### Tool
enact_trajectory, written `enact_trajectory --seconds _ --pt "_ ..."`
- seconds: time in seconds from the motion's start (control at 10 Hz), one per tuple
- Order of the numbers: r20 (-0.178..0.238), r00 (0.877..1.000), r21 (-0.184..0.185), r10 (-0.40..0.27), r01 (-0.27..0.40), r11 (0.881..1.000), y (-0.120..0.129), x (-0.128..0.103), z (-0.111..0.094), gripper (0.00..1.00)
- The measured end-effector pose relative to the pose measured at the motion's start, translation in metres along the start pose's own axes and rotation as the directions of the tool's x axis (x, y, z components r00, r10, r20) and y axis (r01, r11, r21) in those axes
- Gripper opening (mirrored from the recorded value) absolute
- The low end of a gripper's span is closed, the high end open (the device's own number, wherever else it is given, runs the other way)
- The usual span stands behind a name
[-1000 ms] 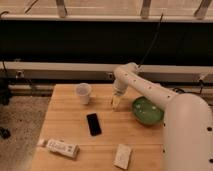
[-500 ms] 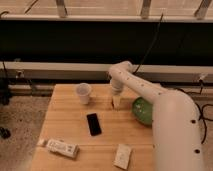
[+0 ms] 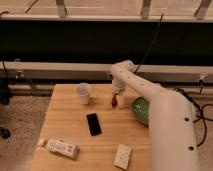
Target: Place the pepper on the white sponge
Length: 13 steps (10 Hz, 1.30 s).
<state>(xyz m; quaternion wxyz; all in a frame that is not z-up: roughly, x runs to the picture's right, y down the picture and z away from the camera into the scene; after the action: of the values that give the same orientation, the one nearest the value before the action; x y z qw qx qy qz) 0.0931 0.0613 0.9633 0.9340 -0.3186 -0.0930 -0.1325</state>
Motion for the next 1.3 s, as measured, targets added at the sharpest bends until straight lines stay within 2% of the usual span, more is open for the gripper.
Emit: enact_trajectory --seconds 0.3,0.7,0.8,1.0,1.1,1.3 --pt "0.007 1.0 -0.004 -0.008 0.009 1.0 0.0 0.008 0.001 0.8" --pt "0.047 0.994 -0.011 -0.097 0.097 0.995 0.002 -0.006 0.004 0.79" --pt "0.052 0.992 -0.013 -0.112 0.113 0.993 0.003 -0.007 0.005 0.73" --pt "0.053 0.989 -0.015 -0.136 0.137 0.99 0.002 -0.01 0.006 0.55" --pt "0.051 0.988 -0.017 -0.147 0.148 0.989 0.001 -0.012 0.006 0.41" --pt "0.044 0.987 -0.022 -0.157 0.158 0.987 0.0 -0.013 0.007 0.23"
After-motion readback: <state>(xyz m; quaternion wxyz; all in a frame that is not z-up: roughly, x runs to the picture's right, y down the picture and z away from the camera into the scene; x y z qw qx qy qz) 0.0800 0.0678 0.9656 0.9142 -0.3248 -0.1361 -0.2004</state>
